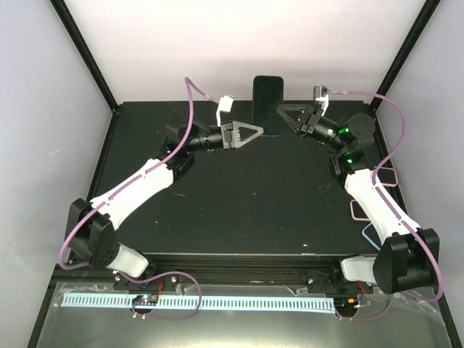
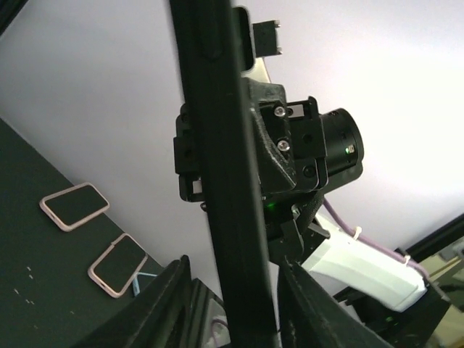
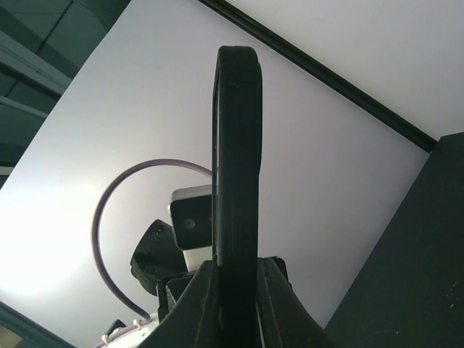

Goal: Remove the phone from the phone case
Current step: Pick up the phone at the center of the board.

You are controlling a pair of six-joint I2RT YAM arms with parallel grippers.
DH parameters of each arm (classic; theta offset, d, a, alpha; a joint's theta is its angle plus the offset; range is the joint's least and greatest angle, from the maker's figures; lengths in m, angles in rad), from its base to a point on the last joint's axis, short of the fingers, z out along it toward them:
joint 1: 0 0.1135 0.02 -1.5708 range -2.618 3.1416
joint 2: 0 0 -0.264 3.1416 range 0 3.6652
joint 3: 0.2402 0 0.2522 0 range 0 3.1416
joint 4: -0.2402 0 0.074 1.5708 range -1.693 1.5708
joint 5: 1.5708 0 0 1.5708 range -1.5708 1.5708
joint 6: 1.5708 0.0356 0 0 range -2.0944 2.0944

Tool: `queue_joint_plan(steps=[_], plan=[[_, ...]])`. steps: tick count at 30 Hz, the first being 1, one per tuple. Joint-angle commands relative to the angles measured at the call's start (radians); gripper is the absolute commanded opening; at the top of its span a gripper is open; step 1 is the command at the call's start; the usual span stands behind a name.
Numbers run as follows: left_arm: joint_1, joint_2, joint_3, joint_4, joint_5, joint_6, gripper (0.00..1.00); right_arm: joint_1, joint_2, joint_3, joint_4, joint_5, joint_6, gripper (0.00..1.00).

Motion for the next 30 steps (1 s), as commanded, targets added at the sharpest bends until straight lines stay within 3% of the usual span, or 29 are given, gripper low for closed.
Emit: queue_joint_plan(steps=[1,6,9,11,15,18,19,24,30], plan=[[-0.007,0.002,0.045,0.075,0.015,-0.002,0.29,0.007,-0.014,0.021,0.068,0.018,-0.025,0.01],[-0.007,-0.017,0.047,0.063,0.038,0.051,0.05,0.008,-0.034,0.03,0.018,-0.019,-0.138,0.01],[-0.004,-0.033,0.049,0.039,0.058,0.093,0.01,0.007,-0.062,0.028,-0.049,-0.049,-0.218,0.03],[-0.001,-0.047,0.045,0.022,0.081,0.122,0.02,0.007,-0.078,0.026,-0.076,-0.066,-0.255,0.1],[0.015,-0.085,0.039,-0.039,0.149,0.19,0.01,0.006,-0.111,0.051,-0.198,-0.136,-0.393,0.47],[0.033,-0.133,0.037,-0.141,0.203,0.299,0.01,0.005,-0.154,0.122,-0.484,-0.156,-0.639,0.9],[0.037,-0.15,0.037,-0.189,0.218,0.35,0.02,0.005,-0.17,0.144,-0.574,-0.149,-0.722,0.99],[0.054,-0.265,0.017,-0.385,0.264,0.568,0.01,0.005,-0.221,0.251,-0.943,-0.11,-1.086,1.0],[0.066,-0.358,-0.008,-0.583,0.27,0.744,0.02,0.006,-0.27,0.305,-1.126,-0.086,-1.257,1.0]])
